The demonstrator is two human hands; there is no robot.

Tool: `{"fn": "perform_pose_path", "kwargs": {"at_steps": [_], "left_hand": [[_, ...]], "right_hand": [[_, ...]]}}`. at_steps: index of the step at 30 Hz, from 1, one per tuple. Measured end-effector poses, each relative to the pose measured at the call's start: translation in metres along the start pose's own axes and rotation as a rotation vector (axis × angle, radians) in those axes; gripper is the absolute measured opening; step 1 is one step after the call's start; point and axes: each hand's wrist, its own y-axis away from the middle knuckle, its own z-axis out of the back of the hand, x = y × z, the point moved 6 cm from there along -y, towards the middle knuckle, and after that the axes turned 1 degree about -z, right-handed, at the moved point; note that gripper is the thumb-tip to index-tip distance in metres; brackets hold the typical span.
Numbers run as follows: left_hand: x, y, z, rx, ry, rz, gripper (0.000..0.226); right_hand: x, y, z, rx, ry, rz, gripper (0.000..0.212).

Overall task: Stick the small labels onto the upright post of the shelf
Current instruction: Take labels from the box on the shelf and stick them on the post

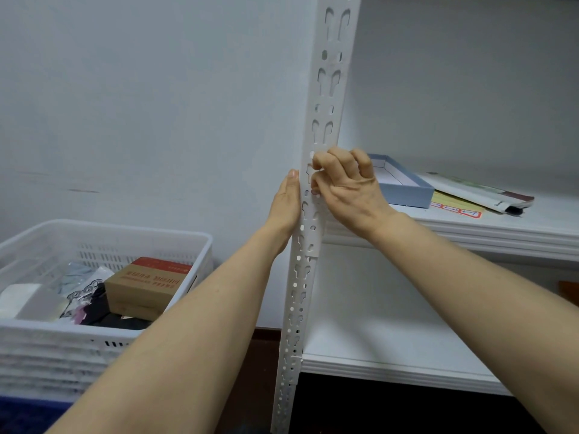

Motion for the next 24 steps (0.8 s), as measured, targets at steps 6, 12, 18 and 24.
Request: {"fn": "perform_pose_path", "kwargs": {"at_steps": [6, 12, 18, 24], "left_hand": [[0.001, -0.0013, 0.0007, -0.008, -0.009, 0.001, 0.051], [0.0023, -0.0025, 0.0011, -0.011, -0.002, 0.001, 0.052], [-0.0013, 0.0001, 0.0008, -0.006, -0.011, -0.004, 0.05], [0.0007, -0.0006, 0.0012, -0.007, -0.028, 0.014, 0.051]], "right_hand": [[-0.0019, 0.0036, 0.0003, 0.0, -0.02, -0.038, 0.011], [-0.0035, 0.0079, -0.0011, 0.017, -0.033, -0.065, 0.007], [-0.0042, 0.0079, 0.0, 0.053, -0.068, -0.09, 0.006], [-0.0077, 0.009, 0.0056, 0.096, -0.146, -0.161, 0.005]]}}
